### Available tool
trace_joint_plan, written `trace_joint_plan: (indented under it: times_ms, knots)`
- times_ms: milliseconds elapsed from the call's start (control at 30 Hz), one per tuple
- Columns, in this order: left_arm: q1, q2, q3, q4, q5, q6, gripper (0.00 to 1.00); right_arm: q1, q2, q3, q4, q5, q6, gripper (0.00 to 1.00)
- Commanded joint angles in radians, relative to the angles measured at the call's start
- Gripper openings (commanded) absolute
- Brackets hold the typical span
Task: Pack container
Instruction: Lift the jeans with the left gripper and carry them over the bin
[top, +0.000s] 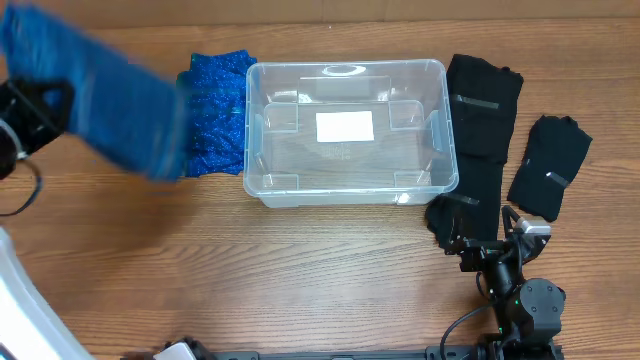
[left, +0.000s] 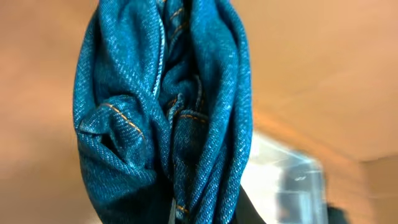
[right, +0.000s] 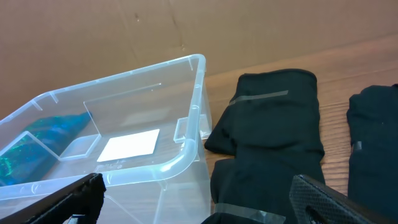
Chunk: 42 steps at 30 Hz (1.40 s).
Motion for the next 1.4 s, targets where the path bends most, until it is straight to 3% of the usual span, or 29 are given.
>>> trace_joint_plan:
  times_ms: [0,200,400,600,733,967,1233,1267,1300,1367]
  knots:
    - [-0.212,-0.076,0.057,0.182,0.039,-0.304,0.04,-0.003,-0.005,0.002,0.005,-0.002,-0.001,1.00]
    - [-0.639,-0.028,0.055,0.305,-0.377,-0.501,0.04,-0.003,-0.005,0.002,0.005,-0.002,-0.001,1.00]
    - [-0.992,0.174,0.055,0.426,-0.740,-0.616,0.04,-0.003,-0.005,0.002,0.005,-0.002,-0.001,1.00]
    - [-1.083,0.359,0.055,0.428,-0.816,-0.844,0.04,-0.003,-0.005,0.002,0.005,-0.002,-0.001,1.00]
    - [-1.102,0.476,0.055,0.422,-0.815,-0.911,0.04,-0.003,-0.005,0.002,0.005,-0.002,-0.001,1.00]
    - [-1.122,0.574,0.055,0.358,-0.808,-0.941,0.04,-0.003,-0.005,0.002,0.005,-0.002,-0.001,1.00]
    - [-1.147,0.581,0.055,0.127,-0.840,-0.901,0.04,-0.003,-0.005,0.002,0.005,-0.002,-0.001,1.00]
    - [-1.147,0.581,0.055,0.104,-0.834,-0.866,0.23,-0.003,-0.005,0.002,0.005,-0.002,-0.001,1.00]
    - [-1.147,0.579,0.055,0.072,-0.835,-0.822,0.53,-0.003,-0.005,0.002,0.005,-0.002,-0.001,1.00]
    - [-1.142,0.571,0.056,0.028,-0.854,-0.759,0.57,-0.003,-0.005,0.002,0.005,-0.002,-0.001,1.00]
